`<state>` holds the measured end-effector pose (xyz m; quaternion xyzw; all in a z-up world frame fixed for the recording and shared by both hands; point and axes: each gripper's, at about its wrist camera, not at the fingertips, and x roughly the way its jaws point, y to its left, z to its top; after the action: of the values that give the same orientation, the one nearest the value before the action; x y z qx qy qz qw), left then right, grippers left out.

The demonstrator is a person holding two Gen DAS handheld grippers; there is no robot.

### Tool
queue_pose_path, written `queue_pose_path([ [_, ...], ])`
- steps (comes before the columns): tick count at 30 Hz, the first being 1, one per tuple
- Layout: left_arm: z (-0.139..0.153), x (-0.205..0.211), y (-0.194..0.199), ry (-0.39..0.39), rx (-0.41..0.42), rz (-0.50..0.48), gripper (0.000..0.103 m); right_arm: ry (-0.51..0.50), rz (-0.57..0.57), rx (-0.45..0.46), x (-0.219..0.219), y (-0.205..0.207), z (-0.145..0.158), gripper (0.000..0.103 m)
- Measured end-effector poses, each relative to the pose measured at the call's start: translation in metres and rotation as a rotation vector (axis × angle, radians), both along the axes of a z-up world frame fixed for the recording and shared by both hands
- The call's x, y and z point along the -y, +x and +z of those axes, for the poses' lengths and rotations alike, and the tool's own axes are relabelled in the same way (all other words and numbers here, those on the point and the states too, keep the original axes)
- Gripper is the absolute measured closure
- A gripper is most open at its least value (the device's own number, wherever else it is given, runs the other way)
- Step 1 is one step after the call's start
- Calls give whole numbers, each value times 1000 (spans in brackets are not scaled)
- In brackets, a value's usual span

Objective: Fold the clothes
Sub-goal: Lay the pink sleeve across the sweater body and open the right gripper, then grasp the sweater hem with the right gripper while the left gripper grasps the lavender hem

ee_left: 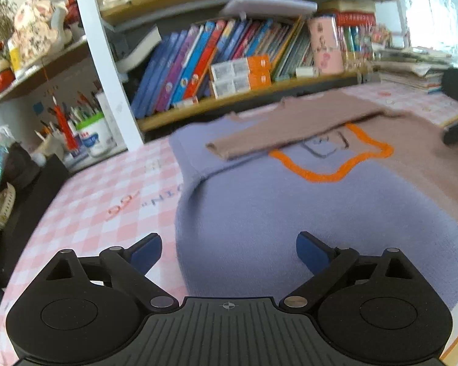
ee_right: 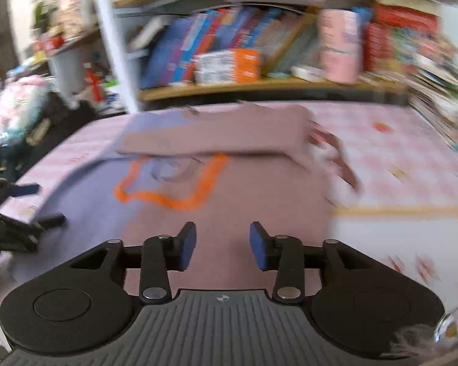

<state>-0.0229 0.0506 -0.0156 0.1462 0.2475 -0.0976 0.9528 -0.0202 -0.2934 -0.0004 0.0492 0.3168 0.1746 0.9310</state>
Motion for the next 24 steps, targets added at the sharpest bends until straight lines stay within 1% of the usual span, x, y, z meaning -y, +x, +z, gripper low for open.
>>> queue_pose_path([
  [2, 5, -8, -6, -65, 22, -7, 9, 21, -60, -10, 16, -15, -4, 65],
  [4, 11, -17, -9, -146, -13, 0, 19, 45, -93, -3, 29, -31, -5, 65],
  [5, 13, -21, -11, -176, -28, 7, 28, 56, -103, -1, 34, -37, -5, 65],
  [6, 16, -26, -13, -206, -42, 13, 35, 64, -111, 0, 39, -44, -6, 65],
  [9, 18, -33, -22, -227, -70, 49, 41, 58, -108, -14, 45, -55, -10, 67],
  [11, 17, -39, -28, -255, -95, 67, 44, 64, -112, -23, 48, -61, -13, 67],
  [14, 13, -48, -35, -298, -135, 91, 46, 86, -114, -37, 49, -65, -18, 69],
  [16, 8, -52, -35, -311, -158, 111, 52, 93, -103, -34, 48, -66, -19, 70],
  [18, 5, -57, -32, -327, -172, 135, 64, 103, -88, -34, 47, -66, -20, 72],
  [19, 4, -58, -30, -339, -182, 141, 65, 115, -77, -36, 47, -65, -20, 73],
  [20, 2, -60, -28, -350, -193, 145, 69, 117, -73, -36, 47, -64, -20, 75],
  [21, 1, -60, -27, -356, -199, 149, 72, 119, -69, -36, 47, -63, -21, 77],
  [22, 0, -59, -27, -357, -199, 148, 74, 120, -67, -39, 47, -62, -21, 85],
  [23, 1, -59, -26, -362, -202, 143, 78, 125, -65, -42, 47, -61, -22, 89],
  [24, 1, -58, -24, -374, -209, 135, 85, 130, -59, -42, 48, -60, -22, 90],
])
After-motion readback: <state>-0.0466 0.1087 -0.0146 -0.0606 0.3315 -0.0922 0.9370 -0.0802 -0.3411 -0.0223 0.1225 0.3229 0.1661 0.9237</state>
